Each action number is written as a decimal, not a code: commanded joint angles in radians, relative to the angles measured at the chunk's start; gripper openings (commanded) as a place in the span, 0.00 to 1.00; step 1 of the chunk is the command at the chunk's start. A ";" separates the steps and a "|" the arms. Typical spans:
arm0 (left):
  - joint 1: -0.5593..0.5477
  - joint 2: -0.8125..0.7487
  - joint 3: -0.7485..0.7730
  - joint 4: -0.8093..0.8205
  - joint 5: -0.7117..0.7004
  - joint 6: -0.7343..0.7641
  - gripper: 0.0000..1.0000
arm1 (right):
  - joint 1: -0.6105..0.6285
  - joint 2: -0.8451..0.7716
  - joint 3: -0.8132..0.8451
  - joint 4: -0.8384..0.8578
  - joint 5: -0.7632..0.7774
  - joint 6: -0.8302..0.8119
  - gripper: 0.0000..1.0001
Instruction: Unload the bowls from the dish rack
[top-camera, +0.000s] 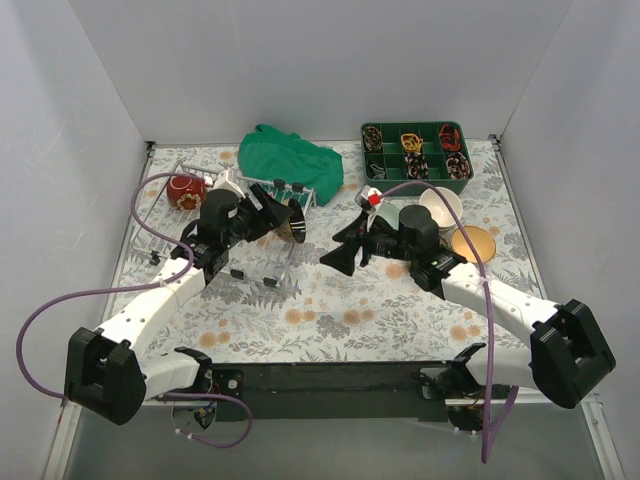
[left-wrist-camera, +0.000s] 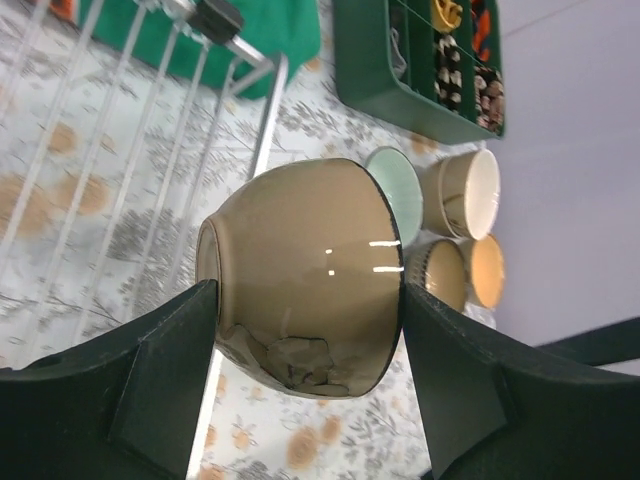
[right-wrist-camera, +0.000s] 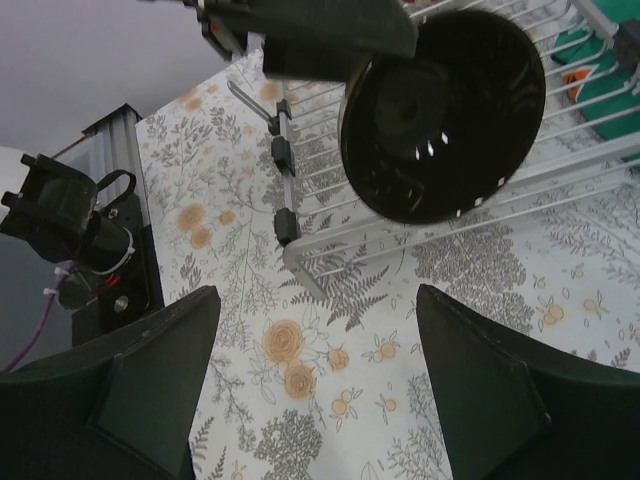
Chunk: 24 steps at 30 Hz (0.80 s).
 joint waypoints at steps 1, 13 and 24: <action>0.002 -0.074 -0.042 0.178 0.137 -0.195 0.04 | 0.024 0.047 0.088 0.089 0.013 -0.059 0.88; 0.002 -0.104 -0.129 0.302 0.248 -0.358 0.04 | 0.076 0.189 0.214 0.085 0.011 -0.148 0.84; 0.002 -0.114 -0.186 0.362 0.274 -0.393 0.06 | 0.114 0.260 0.280 0.013 -0.003 -0.194 0.28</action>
